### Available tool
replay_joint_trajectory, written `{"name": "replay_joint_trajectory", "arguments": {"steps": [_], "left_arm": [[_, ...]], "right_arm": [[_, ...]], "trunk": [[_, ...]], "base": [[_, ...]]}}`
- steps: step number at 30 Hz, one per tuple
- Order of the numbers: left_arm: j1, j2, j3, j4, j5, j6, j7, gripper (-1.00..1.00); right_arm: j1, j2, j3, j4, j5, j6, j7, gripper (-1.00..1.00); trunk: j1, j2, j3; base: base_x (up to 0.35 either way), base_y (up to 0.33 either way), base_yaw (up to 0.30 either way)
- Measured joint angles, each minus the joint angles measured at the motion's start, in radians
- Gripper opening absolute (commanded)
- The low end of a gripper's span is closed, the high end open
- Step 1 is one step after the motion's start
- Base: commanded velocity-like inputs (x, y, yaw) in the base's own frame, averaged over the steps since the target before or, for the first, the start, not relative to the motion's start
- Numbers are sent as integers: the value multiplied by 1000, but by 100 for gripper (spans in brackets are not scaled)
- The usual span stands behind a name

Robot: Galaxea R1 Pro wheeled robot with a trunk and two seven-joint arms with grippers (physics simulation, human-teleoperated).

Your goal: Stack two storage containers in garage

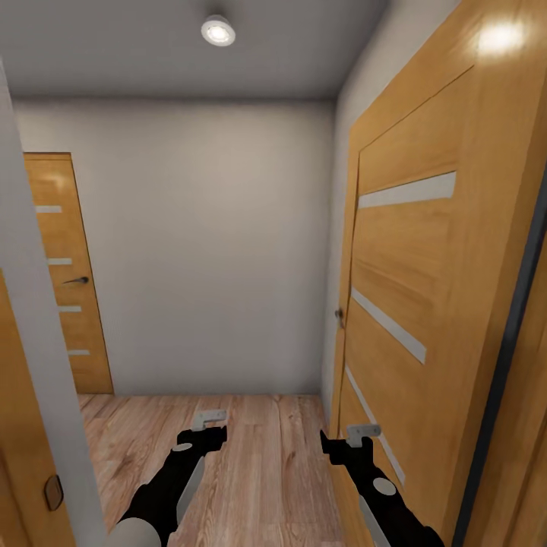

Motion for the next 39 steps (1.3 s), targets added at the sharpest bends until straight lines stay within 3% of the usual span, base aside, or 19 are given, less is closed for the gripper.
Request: {"name": "replay_joint_trajectory", "arguments": {"steps": [7, 21, 39], "left_arm": [[0, 0, 0, 0, 0, 0, 0, 100], [0, 0, 0, 0, 0, 0, 0, 100], [0, 0, 0, 0, 0, 0, 0, 100]], "right_arm": [[0, 0, 0, 0, 0, 0, 0, 100], [0, 0, 0, 0, 0, 1, 0, 100], [0, 0, 0, 3, 0, 1, 0, 100]], "trunk": [[0, 0, 0], [0, 0, 0], [0, 0, 0]], "base": [[65, 0, 0], [281, 0, 0], [10, 41, 0]]}}
